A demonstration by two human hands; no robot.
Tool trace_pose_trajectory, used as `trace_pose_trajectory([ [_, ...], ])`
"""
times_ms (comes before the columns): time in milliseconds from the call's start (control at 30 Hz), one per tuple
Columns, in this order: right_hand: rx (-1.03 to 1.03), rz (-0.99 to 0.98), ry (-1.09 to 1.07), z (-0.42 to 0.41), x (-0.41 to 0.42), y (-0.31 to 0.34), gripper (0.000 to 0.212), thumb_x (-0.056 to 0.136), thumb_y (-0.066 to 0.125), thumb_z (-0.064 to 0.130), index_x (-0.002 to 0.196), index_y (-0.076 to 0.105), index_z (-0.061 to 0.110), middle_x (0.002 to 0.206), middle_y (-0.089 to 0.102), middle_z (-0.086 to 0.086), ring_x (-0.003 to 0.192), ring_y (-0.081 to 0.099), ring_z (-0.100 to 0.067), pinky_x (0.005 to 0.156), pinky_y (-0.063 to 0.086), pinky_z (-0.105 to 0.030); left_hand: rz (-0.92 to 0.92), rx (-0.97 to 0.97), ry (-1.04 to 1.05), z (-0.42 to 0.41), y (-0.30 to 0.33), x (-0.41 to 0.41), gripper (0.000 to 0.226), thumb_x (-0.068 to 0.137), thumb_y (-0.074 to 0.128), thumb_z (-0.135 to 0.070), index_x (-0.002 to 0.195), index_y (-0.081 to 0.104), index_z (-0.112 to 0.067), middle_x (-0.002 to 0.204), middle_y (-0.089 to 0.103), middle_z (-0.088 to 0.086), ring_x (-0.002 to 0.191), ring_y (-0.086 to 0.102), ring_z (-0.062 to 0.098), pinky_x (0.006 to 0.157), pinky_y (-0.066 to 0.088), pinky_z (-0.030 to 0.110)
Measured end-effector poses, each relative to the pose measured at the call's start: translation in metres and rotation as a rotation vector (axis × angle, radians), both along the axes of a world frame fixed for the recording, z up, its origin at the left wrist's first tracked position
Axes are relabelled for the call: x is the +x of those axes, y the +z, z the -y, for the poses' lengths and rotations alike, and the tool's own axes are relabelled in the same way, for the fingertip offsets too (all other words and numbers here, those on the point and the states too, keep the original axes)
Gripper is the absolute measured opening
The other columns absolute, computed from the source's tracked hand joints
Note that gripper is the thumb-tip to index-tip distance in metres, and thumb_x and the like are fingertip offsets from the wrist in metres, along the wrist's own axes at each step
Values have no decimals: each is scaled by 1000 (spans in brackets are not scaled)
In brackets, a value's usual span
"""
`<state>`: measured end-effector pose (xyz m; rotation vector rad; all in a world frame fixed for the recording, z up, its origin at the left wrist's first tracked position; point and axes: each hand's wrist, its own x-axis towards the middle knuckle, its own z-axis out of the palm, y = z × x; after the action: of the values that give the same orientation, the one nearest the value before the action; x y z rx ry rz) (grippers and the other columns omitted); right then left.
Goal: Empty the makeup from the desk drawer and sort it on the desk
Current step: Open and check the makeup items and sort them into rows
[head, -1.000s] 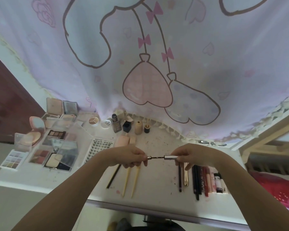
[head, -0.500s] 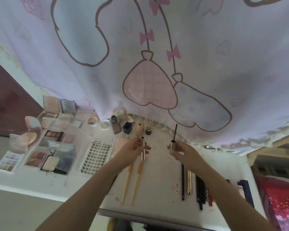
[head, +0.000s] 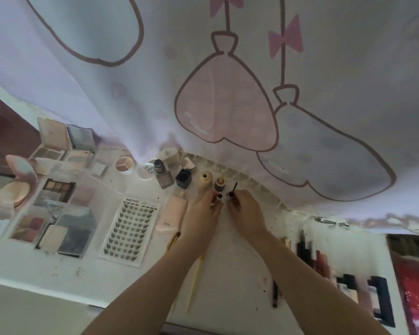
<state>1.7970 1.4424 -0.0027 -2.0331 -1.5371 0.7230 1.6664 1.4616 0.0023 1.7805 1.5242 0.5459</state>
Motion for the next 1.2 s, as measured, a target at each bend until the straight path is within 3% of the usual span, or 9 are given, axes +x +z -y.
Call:
trace_pose_trajectory([
  [267,-16,33,-6,-2,-1,-8,17,91,53,13,105,62,7,106,56,-7,90,57,-21,74,42,-24,-47,-32,-31,-4,-5,2,13,91,55,-24,103,54,-19,96,62,0,89,59,20,79,51,43],
  [400,-20,17,-14,-2,-1,-9,19,90,53,12,106,63,6,106,56,-7,87,57,-21,71,39,-23,1,-56,-53,-4,-1,3,19,90,57,-20,109,56,-15,97,63,1,90,61,21,79,52,42],
  [633,-13,-1,-21,-2,-1,-12,19,90,55,15,106,62,8,107,55,-6,86,59,-21,76,47,-28,4,-62,-73,-4,-1,2,19,90,58,-19,108,56,-14,95,59,-2,89,60,20,80,51,39],
  [833,-22,-60,14,3,7,-7,33,87,62,14,119,56,12,109,51,-3,85,52,-11,79,41,-18,9,-117,-74,-3,-1,-2,34,89,60,-21,121,50,-17,109,59,1,99,60,22,85,51,42],
  [967,-58,-113,-41,22,32,15,30,91,56,9,121,56,9,110,55,-5,90,56,-13,80,41,-18,25,-75,-9,8,6,-15,52,88,62,-23,134,40,-19,112,53,1,100,54,17,89,48,34],
  [1100,-246,-159,-151,52,66,40,16,93,50,10,103,61,7,90,63,-7,76,65,-21,64,49,-22,202,22,292,37,36,-22,29,92,56,-19,118,46,-15,92,55,-1,82,55,12,75,46,28],
  [1200,-455,64,-71,72,74,50,21,94,46,16,98,63,3,88,64,-8,66,61,-16,56,46,-18,185,-20,232,72,51,-3,7,95,49,-18,102,47,-19,78,49,-8,71,52,12,67,42,27],
])
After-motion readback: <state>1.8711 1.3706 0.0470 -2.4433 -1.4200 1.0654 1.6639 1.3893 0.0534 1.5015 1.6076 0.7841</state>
